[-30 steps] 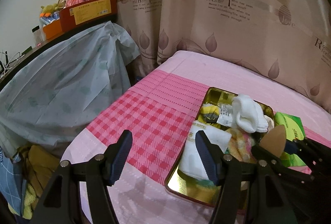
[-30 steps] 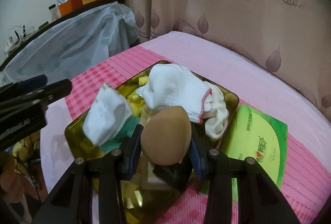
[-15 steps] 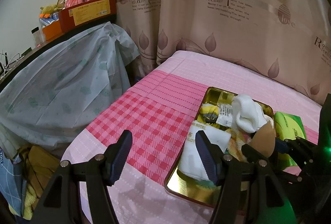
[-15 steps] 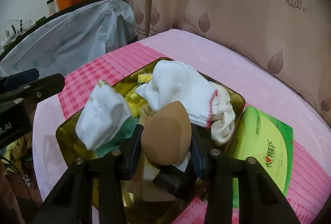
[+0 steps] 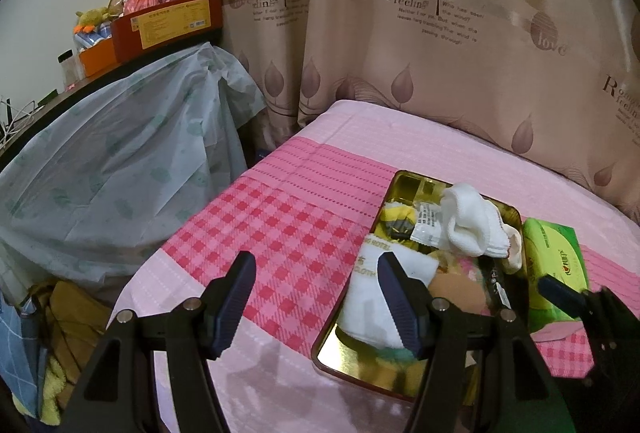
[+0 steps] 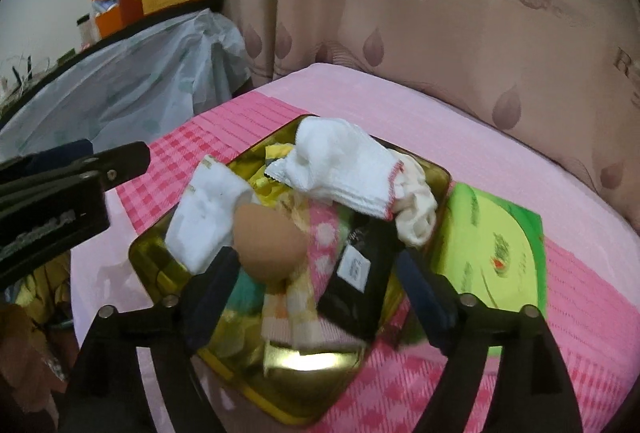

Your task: Organize soft objects

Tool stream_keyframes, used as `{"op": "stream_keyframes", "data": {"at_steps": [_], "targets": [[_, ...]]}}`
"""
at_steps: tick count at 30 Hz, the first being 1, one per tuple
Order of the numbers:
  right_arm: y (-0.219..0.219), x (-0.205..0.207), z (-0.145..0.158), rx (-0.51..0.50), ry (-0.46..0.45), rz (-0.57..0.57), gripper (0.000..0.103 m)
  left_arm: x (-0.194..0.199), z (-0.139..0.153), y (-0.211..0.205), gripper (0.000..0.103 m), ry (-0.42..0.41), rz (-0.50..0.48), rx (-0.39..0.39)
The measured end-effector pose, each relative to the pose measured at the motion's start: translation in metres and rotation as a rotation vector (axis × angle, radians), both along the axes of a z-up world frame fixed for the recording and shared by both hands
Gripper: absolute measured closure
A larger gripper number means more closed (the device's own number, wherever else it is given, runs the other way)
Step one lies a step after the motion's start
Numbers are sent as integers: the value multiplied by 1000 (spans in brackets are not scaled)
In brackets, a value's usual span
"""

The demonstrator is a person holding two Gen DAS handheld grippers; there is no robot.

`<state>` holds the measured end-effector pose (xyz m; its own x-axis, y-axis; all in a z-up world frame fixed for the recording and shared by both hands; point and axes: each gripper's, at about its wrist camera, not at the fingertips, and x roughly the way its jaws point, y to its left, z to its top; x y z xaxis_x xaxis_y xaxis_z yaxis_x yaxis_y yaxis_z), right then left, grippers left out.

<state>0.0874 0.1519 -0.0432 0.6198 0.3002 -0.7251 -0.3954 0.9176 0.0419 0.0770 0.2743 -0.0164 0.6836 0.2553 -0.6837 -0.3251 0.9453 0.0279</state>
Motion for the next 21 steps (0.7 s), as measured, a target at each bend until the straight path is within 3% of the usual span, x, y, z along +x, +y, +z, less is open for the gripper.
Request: {"op": "stream_keyframes", "data": {"at_steps": [9,13,21], "targets": [[-32,-39,19,60,-44,-117,3,-5,3,-12,38,-6,-33,6],[-42,-56,13,77,-35,-177,2,-8,5,-20,38,-10,-63,13],[-36,-63,8,56,-55,-179,2,-9,6,-30,38,-13,-97,31]]}}
